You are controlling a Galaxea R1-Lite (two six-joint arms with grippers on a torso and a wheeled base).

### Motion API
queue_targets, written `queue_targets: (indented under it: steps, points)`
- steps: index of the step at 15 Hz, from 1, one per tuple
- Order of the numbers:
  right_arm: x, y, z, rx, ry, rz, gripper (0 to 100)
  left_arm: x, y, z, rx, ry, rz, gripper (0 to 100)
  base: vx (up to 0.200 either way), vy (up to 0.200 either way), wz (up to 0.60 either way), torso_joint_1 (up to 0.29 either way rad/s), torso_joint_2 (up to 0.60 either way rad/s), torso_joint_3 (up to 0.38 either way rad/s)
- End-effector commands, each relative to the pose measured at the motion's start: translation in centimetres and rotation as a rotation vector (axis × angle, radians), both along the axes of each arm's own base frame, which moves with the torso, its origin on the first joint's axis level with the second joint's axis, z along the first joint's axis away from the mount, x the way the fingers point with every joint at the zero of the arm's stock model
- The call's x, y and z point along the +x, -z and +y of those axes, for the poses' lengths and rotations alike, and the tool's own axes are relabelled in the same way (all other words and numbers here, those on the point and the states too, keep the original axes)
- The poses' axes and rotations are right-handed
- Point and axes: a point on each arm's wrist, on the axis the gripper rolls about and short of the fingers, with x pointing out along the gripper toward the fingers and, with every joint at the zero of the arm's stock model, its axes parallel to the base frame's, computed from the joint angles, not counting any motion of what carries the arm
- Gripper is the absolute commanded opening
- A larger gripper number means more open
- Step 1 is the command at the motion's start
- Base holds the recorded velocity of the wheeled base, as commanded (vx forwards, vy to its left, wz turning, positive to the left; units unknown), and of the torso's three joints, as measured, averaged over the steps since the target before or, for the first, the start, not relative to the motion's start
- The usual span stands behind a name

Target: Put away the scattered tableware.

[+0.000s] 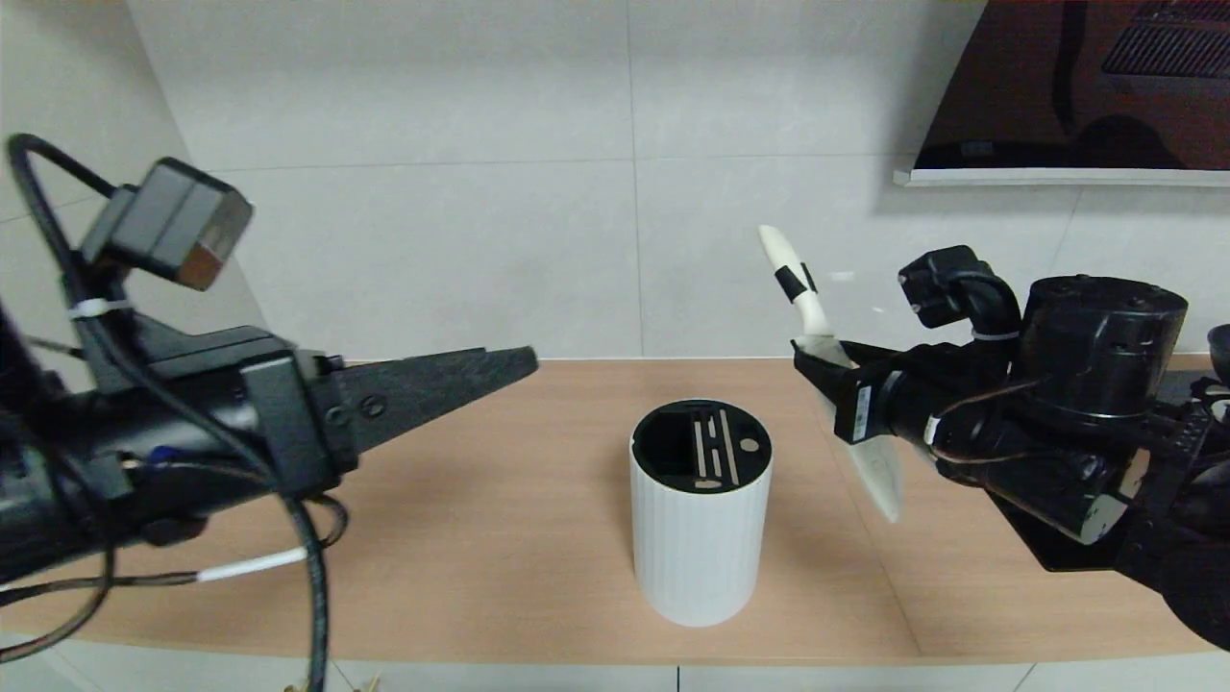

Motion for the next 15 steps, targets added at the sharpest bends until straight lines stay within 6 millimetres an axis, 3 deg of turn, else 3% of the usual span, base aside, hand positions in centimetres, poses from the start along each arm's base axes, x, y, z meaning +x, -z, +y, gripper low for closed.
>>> queue_targets:
  steps: [1, 6, 15]
  points:
    - [-1.5, 0.9, 2.1, 0.004, -0.080, 0.037, 0, 3.2, 5.0, -4.2, -0.034, 0.041, 0.177, 100, 0.000, 0.000, 0.00, 0.000, 0.00, 0.000]
    - [-3.5, 1.8, 5.1, 0.023, -0.175, 0.083, 0, 5.4, 7.9, -8.4, -0.130, -0.025, 0.186, 100, 0.000, 0.000, 0.00, 0.000, 0.00, 0.000]
    - [-5.2, 2.3, 6.2, 0.009, -0.226, 0.093, 0, 6.3, 8.2, -9.3, -0.196, -0.057, 0.217, 100, 0.000, 0.000, 0.00, 0.000, 0.00, 0.000]
